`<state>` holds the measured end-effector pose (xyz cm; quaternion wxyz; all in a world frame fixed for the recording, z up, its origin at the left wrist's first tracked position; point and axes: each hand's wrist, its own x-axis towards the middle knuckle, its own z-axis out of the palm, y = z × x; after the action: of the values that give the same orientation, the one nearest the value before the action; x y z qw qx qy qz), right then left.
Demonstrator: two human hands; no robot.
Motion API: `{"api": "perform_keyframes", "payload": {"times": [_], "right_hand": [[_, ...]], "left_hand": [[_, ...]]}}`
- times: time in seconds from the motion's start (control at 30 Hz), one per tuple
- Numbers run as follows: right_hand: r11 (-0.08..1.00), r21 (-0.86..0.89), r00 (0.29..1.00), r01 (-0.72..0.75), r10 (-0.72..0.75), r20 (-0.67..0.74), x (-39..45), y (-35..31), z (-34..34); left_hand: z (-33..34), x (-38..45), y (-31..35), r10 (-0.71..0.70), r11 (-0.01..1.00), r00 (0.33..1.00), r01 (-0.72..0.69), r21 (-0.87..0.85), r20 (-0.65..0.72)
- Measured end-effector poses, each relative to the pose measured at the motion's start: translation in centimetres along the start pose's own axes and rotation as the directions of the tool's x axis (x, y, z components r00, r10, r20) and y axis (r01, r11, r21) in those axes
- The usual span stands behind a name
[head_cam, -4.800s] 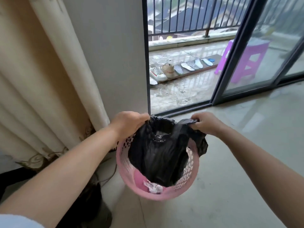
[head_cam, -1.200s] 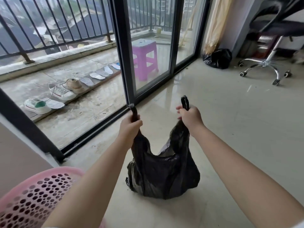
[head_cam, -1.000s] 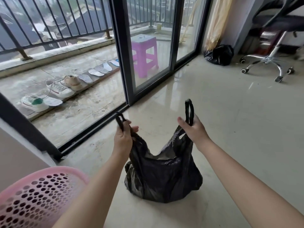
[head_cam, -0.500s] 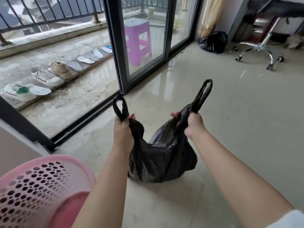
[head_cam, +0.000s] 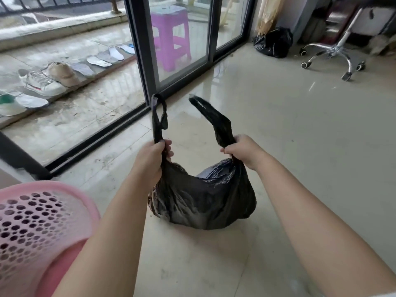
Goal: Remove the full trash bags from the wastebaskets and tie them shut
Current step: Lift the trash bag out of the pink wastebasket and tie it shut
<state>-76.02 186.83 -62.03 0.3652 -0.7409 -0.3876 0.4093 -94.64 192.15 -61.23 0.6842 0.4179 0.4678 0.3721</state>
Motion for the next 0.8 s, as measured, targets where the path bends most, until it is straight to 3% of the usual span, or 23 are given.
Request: {"api": "perform_keyframes", "payload": {"times": [0.03,0.17,0.27,0.33,0.47,0.57,0.63,0.7,0.8], "right_hand": [[1.000,-0.010,0.999,0.029,-0.030,-0.035,0.3,0.0,0.1],[0.938,0.300,0.984,0.174,-0.175,-0.025,1.1,-0.3,1.3],[0.821,0.547,0.985,0.162,-0.168,-0.039,1.2,-1.1,2.3],[0.769,0.636,0.991,0.066,-0.123,0.045,1.1,-1.3,2.5],[0.960,0.266,0.947,-0.087,-0.003,0.322,0.7,-0.8,3.0],[0.991,0.077,0.931,-0.108,0.074,0.358,0.5,-0.2,4.0],[0.998,-0.046,0.940,-0.045,0.058,0.335,0.3,-0.2,4.6],[0.966,-0.243,0.936,0.090,0.001,0.352,0.1,-0.5,5.2],[0.765,-0.553,0.894,0.329,-0.063,0.444,-0.4,-1.3,6.0]], "left_hand": [[-0.5,-0.1,0.0,0.038,0.999,0.999,-0.038,-0.028,-0.008],[-2.1,-1.1,0.2,0.125,0.991,0.992,-0.123,-0.052,0.037],[-2.2,-1.3,0.2,0.048,0.993,0.999,-0.049,-0.111,-0.015],[-2.3,-1.2,0.2,-0.077,0.982,0.997,0.077,-0.171,0.004],[-3.0,-0.7,-0.9,-0.326,0.940,0.937,0.335,-0.063,0.122],[-3.6,-0.3,-2.2,-0.396,0.917,0.912,0.385,0.107,0.109],[-3.9,-0.3,-2.5,-0.414,0.903,0.899,0.387,0.183,0.141],[-4.1,-0.4,-2.3,-0.410,0.901,0.894,0.368,0.228,0.179],[-4.3,-0.7,-1.8,-0.376,0.916,0.903,0.329,0.230,0.206]]}}
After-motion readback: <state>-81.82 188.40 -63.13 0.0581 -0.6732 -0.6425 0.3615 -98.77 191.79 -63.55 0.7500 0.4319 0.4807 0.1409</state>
